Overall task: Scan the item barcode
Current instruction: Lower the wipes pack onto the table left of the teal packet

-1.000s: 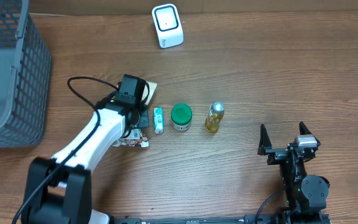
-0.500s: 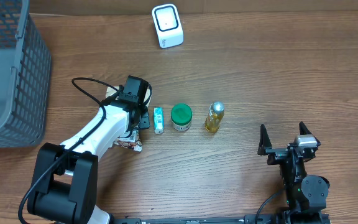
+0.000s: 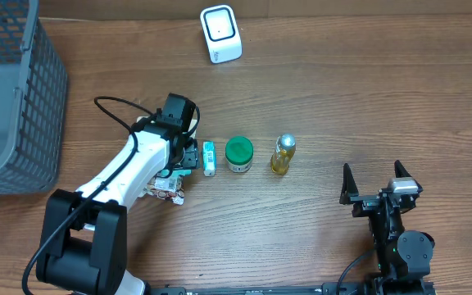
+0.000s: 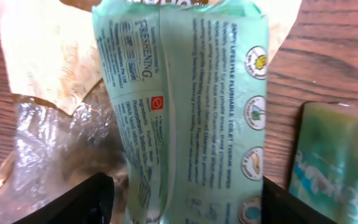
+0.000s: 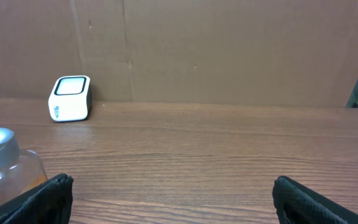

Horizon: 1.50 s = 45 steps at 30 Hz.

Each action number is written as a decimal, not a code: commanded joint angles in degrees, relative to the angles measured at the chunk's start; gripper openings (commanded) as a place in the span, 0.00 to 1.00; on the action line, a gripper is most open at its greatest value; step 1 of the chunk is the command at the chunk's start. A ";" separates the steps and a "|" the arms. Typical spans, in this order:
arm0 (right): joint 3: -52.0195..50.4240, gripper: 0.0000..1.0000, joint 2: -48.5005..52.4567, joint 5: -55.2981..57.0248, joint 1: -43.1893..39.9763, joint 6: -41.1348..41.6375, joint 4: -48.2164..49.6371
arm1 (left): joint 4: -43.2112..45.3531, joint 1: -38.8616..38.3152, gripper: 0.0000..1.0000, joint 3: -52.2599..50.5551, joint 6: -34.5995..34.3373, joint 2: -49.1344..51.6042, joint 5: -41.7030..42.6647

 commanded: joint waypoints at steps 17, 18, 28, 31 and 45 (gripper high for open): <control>-0.61 1.00 -0.09 -0.33 0.00 -0.07 0.33 | -3.06 1.51 0.79 5.03 1.73 0.46 -0.52; -0.61 1.00 -0.09 -0.33 0.00 -0.07 0.35 | -3.06 1.51 0.79 4.94 1.70 0.72 -0.50; -0.61 1.00 -0.09 -0.33 0.00 -0.07 0.33 | -1.11 1.51 0.78 3.19 1.70 2.08 0.13; -0.61 1.00 -0.09 -0.33 0.00 -0.07 0.33 | -1.16 1.51 0.77 3.17 1.70 2.14 0.13; -0.61 1.00 -0.09 -0.33 0.00 -0.07 0.33 | -1.01 1.53 0.39 3.32 1.77 7.39 -0.13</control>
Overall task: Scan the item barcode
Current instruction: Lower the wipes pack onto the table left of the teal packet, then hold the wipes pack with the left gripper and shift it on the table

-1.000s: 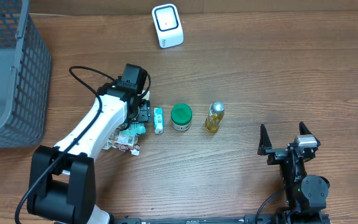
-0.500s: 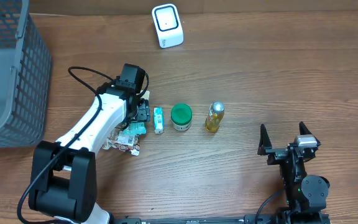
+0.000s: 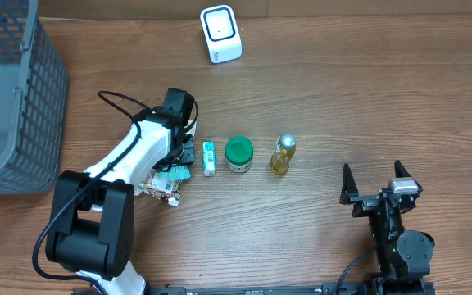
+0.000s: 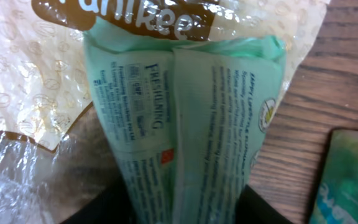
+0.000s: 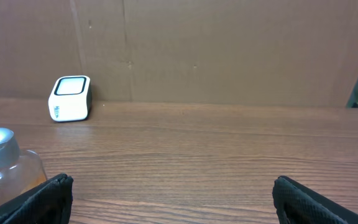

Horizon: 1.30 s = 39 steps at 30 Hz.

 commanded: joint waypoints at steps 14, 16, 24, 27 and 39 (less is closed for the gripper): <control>-0.61 1.00 -0.09 -0.31 0.00 -0.07 0.33 | -9.09 1.40 0.35 11.15 0.44 -1.44 -0.31; -0.61 1.00 -0.09 -0.31 0.00 -0.07 0.33 | -8.96 1.40 0.33 10.73 0.39 -1.33 0.59; -0.61 1.00 -0.09 -0.31 0.00 -0.07 0.33 | -9.09 -0.11 0.32 6.97 0.42 -1.20 4.39; -0.61 1.00 -0.09 -0.31 0.00 -0.07 0.33 | -7.41 -1.20 0.33 4.66 0.63 -1.20 3.78; -0.61 1.00 -0.09 -0.31 0.00 -0.07 0.33 | -0.61 0.46 0.33 -3.37 1.36 -1.14 -7.34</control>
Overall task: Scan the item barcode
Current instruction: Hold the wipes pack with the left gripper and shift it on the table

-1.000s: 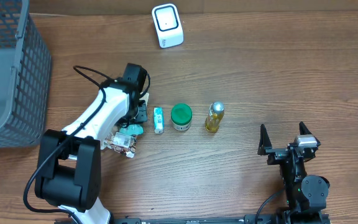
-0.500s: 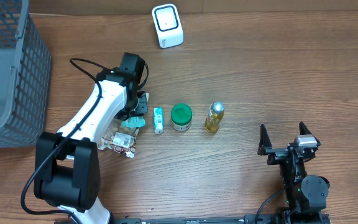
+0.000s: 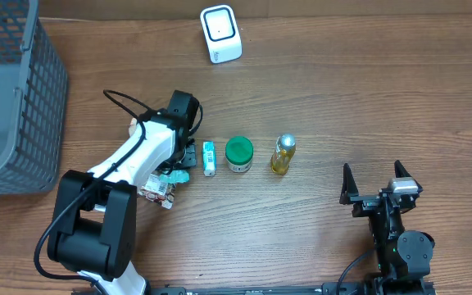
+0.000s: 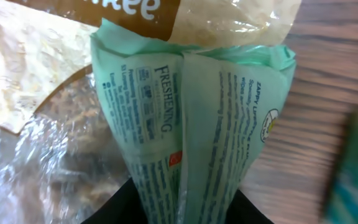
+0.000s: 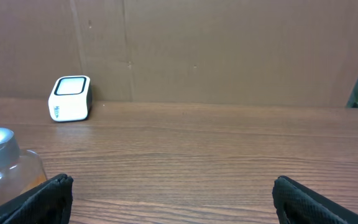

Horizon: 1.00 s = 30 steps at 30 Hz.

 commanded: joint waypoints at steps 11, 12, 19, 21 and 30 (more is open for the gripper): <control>-0.61 1.00 -0.09 -0.33 0.00 -0.04 0.33 | 4.09 5.68 0.39 -3.54 8.04 -1.05 7.28; -0.61 1.00 -0.09 -0.33 0.00 -0.07 0.33 | 4.48 5.68 0.40 -3.52 9.07 -1.05 7.87; -0.61 1.00 -0.09 -0.33 0.00 -0.04 0.33 | 1.88 5.99 0.45 2.58 9.73 -2.97 11.26; -0.61 1.00 -0.09 -0.33 0.00 -0.04 0.35 | 1.05 6.01 0.44 4.20 8.37 -3.65 12.17; -0.61 1.00 -0.09 -0.33 0.00 -0.04 0.33 | -0.83 5.90 0.45 3.76 8.37 -3.30 15.89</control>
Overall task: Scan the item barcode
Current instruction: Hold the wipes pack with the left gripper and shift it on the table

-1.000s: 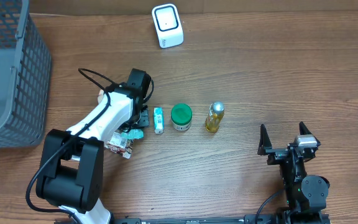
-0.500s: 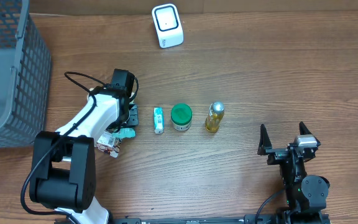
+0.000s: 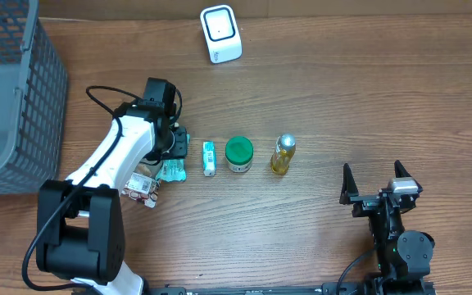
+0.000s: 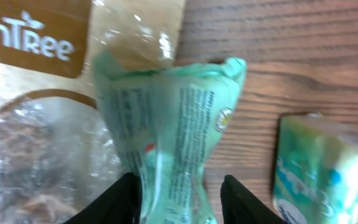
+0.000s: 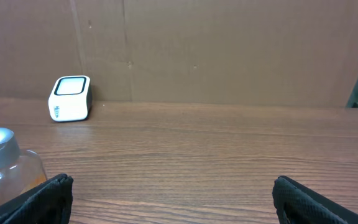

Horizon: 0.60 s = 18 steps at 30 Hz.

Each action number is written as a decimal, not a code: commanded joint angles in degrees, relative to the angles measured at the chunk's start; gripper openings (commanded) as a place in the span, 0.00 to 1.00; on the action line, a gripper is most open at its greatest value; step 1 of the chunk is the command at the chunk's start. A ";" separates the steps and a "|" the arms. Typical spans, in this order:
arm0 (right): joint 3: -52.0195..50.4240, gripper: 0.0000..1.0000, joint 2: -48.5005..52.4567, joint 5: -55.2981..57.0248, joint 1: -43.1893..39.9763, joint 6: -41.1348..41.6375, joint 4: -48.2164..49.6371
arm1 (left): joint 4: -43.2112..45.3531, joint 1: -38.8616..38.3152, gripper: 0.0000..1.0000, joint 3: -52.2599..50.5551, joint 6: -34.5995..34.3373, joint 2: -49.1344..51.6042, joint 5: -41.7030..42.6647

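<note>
A pale green wipes pack with small print is pinched between the black fingers of my left gripper, which is shut on it. From overhead the pack sits low over the table left of the item row, under my left gripper. The white barcode scanner stands at the far edge of the table and also shows as a white scanner in the right wrist view. My right gripper rests open at the front right, nothing between its fingertips.
A clear snack bag with a brown label lies under and left of the pack. A small teal box, a green-lidded jar and a yellow bottle stand in a row. A grey mesh basket fills the far left.
My left gripper, still shut on the green pack, has shifted left and away from the teal box. The snack bag has slid left with it. The right arm has not moved.
My left gripper first stood open astride the green pack lying on the snack bag. Then its fingers were shut on the pack and stayed so. Now the pack and bag sit further left of the item row.
</note>
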 commanded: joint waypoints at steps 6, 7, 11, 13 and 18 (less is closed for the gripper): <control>-0.61 1.00 -0.09 -0.33 0.00 -0.07 0.33 | -3.43 0.52 0.17 0.13 -0.20 -0.87 3.17; -0.61 1.00 -0.09 -0.33 0.00 -0.07 0.31 | -4.39 0.52 0.18 0.13 -0.22 -0.87 2.49; -0.61 1.00 -0.09 -0.33 0.00 -0.07 0.31 | -6.43 0.52 0.23 0.11 -0.85 -0.87 -1.14; -0.61 1.00 -0.09 -0.33 0.00 -0.07 0.31 | -6.38 0.52 0.24 0.11 -0.85 -0.87 -2.36; -0.61 1.00 -0.09 -0.33 0.00 -0.07 0.31 | -4.70 0.52 0.25 -0.33 -0.92 -0.85 -4.42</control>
